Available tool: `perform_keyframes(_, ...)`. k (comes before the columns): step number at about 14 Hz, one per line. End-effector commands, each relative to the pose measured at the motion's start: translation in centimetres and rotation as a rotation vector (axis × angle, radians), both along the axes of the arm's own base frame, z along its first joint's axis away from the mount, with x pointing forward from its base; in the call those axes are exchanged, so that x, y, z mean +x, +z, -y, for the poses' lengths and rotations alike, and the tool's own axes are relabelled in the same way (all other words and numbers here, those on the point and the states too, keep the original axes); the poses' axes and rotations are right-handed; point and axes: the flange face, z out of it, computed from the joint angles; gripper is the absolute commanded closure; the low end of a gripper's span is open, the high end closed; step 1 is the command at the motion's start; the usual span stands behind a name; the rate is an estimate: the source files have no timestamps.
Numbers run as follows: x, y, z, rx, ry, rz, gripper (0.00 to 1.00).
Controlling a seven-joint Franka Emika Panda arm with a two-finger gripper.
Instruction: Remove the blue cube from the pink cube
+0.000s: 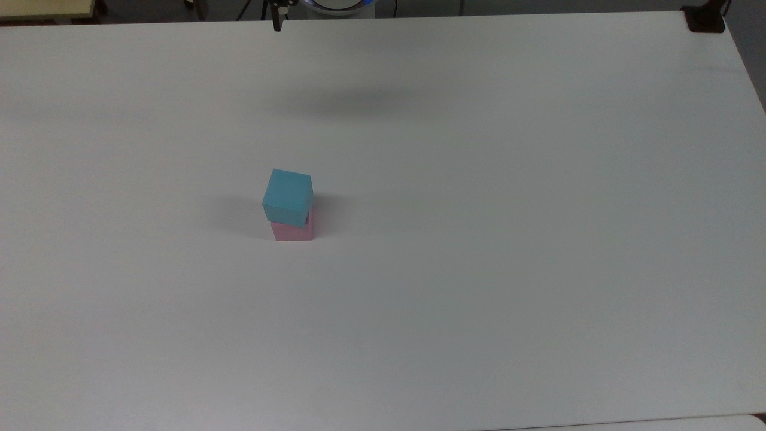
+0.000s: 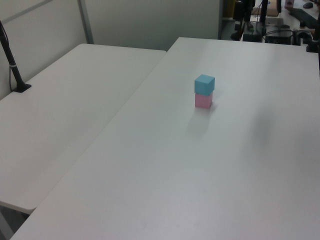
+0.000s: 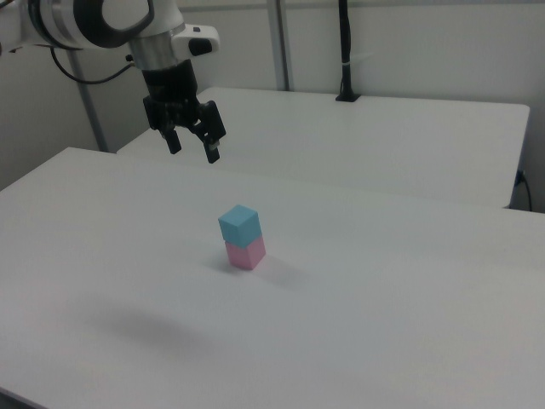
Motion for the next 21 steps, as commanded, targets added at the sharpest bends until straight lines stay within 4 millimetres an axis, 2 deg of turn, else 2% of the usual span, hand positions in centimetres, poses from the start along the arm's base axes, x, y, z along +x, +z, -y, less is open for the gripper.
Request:
perform_keyframes(1,-0.13,-0.18,-0.50,0.039,0.025,0.013,0.00)
perform_keyframes(21,0.09,-0.38,-0.69,0.023,0.035,0.012,0.00)
